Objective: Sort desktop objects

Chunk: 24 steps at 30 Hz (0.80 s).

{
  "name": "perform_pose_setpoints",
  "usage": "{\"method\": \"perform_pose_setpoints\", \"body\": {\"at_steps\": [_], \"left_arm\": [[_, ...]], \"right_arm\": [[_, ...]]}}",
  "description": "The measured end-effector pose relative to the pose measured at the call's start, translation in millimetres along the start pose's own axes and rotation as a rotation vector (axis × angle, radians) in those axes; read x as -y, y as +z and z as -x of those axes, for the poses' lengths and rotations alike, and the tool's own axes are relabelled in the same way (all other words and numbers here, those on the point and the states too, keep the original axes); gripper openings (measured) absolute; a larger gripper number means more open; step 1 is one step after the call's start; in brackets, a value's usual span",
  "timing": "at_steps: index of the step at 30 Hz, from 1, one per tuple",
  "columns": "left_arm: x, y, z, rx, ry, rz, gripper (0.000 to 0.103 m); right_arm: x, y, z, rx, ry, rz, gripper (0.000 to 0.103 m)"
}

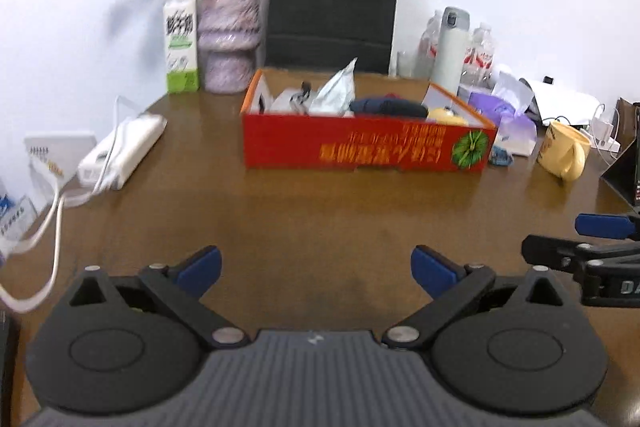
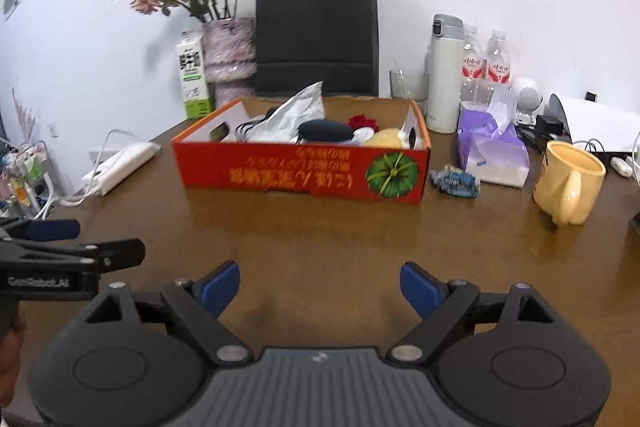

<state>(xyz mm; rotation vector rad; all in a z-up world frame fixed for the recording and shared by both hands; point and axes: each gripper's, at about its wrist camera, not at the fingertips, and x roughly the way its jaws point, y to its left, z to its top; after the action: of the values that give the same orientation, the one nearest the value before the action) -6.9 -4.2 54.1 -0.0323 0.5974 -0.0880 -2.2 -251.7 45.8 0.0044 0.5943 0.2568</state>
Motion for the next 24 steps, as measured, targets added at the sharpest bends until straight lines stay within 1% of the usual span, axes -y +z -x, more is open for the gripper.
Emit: {"method": "perform_pose_setpoints", "body": {"at_steps": [2,5,6,8,11,16,17,18,20,23,24], "left_arm": [[-5.3,-15.0,4.0,-0.005,0.000,-0.004,0.103],[-11.9,-31.1,6.1,-0.022,0.022,0.000,0.103],[-14.6,-34.7,6.4,-0.036,0.019,0.007,0.103],[-17.8,-39.2,4.7,-0.073,-0.011,0.013,0.103],[-21.0,-41.7,1.6,-0.088,-0.007,0.025,0.103],[-17.0,-38.6,-12.4,-0.109,0.054,0.000,0.103],[-14.5,-36.6,-17.1,-0.115,0.073,-0.017,0.103],[-12.2,-34.8,-20.8,-0.122,0.082,-0.030,0.103],[-9.4,-31.4,-27.4,-0.117,0.070,-0.037,0.103],[-4.8,-28.8,-34.3,-0.107,0.079,-0.035,0.103],[-4.7,-28.1,-35.7,-0.105,0.086,-0.027,0.103]], "right_arm": [[-8.5,-13.2,7.8,0.004,0.018,0.013,0.090],[-18.8,-33.0,13.8,0.022,-0.014,0.058,0.090],[-21.0,-37.9,13.6,0.011,-0.025,0.062,0.090],[-25.2,-45.2,10.5,-0.022,-0.018,0.058,0.090],[-31.7,-52.1,1.4,-0.064,-0.017,0.044,0.091],[-36.4,-47.9,-22.3,-0.106,-0.071,0.012,0.091],[-35.3,-46.7,-27.2,-0.117,-0.082,0.003,0.092],[-35.2,-45.6,-30.8,-0.115,-0.103,0.004,0.095],[-33.2,-43.0,-37.1,-0.116,-0.136,-0.006,0.098],[-30.6,-40.7,-46.3,-0.117,-0.137,-0.019,0.103],[-29.6,-39.6,-48.2,-0.115,-0.136,-0.024,0.103]]}}
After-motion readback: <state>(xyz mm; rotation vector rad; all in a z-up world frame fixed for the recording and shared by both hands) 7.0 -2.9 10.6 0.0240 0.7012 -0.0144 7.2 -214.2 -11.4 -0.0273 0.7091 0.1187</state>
